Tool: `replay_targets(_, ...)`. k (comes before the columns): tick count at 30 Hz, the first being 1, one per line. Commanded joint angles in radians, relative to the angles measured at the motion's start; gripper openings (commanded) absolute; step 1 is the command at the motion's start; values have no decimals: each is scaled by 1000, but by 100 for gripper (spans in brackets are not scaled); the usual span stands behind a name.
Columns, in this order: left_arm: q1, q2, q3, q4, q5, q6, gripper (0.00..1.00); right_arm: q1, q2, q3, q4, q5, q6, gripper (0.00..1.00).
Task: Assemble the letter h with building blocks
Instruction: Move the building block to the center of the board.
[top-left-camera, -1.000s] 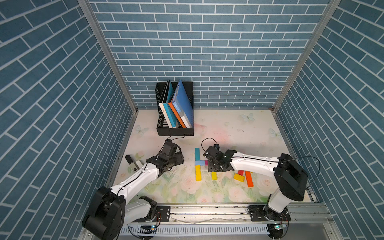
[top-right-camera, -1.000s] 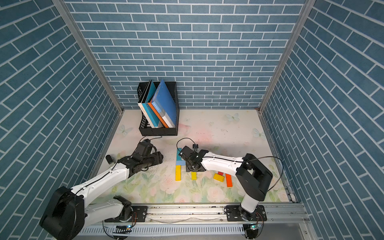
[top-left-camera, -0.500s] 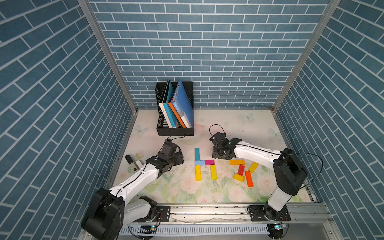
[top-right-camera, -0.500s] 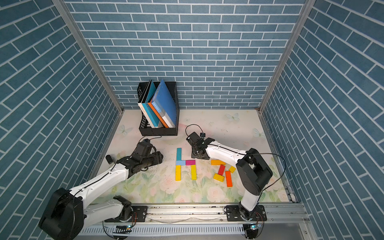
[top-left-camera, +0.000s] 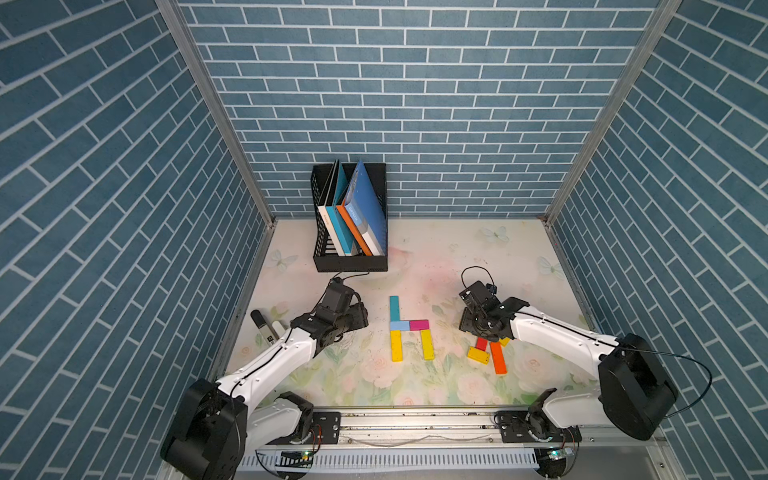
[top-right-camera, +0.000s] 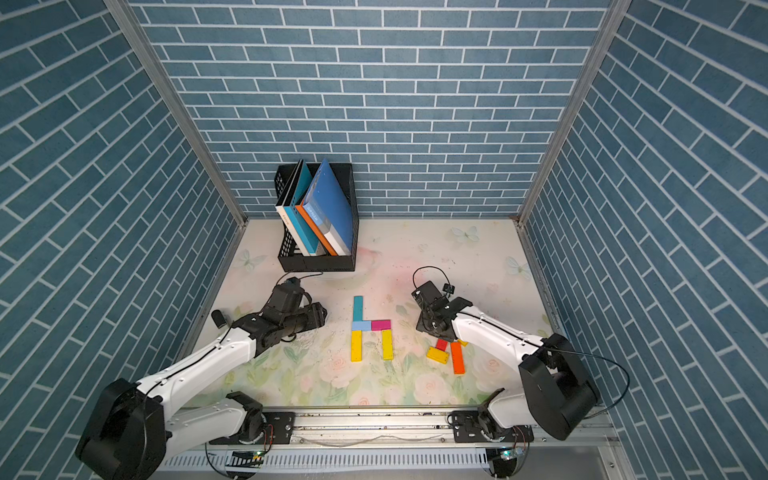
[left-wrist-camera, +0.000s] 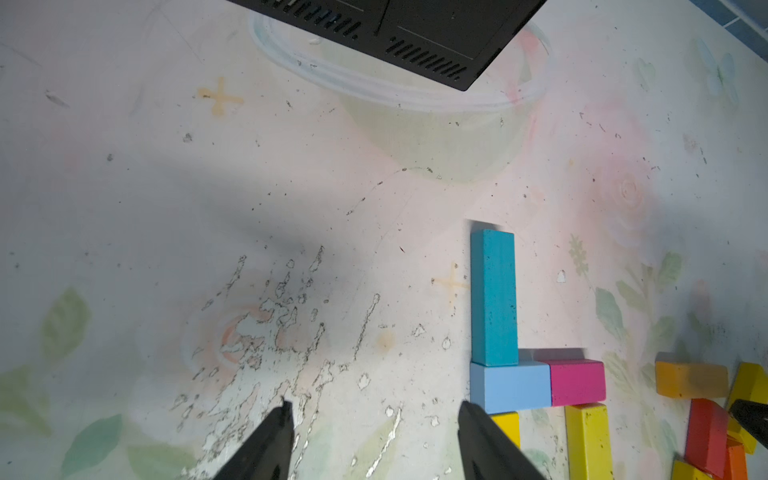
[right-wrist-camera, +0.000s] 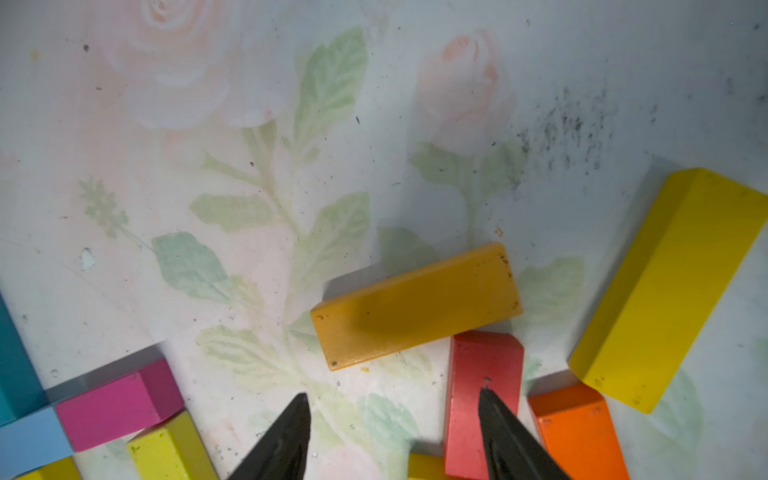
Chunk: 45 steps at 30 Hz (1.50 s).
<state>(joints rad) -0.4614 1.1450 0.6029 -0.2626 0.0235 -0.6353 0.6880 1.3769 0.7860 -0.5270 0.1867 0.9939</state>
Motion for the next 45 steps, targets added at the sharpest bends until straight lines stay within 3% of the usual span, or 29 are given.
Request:
replay_targets(1, 0, 11, -5, 11, 4, 14, 68, -1, 3, -15, 69, -31, 70, 65)
replay_targets(5, -2, 11, -2, 7, 6, 16, 68, -2, 26, -27, 99, -53, 145, 58)
replay_targets(14, -1, 0, -7, 9, 4, 14, 68, -62, 12, -82, 113, -23, 276, 63)
replay_targets(26, 0, -13, -16, 17, 6, 10, 68, -119, 164, -17, 183, -70, 222, 59)
replay_targets(35, -1, -6, -17, 20, 9, 9, 68, -113, 304, 103, 135, -71, 65, 55)
replay_targets(37, 0, -7, -16, 20, 9, 9, 68, -112, 351, 134, 118, -69, 12, 50)
replay_targets(41, 0, -6, -18, 17, 5, 10, 68, -97, 428, 195, 71, -66, -97, 28)
replay_targets(45, 0, 1, -15, 15, 4, 9, 68, -31, 453, 279, 24, -18, -236, 14)
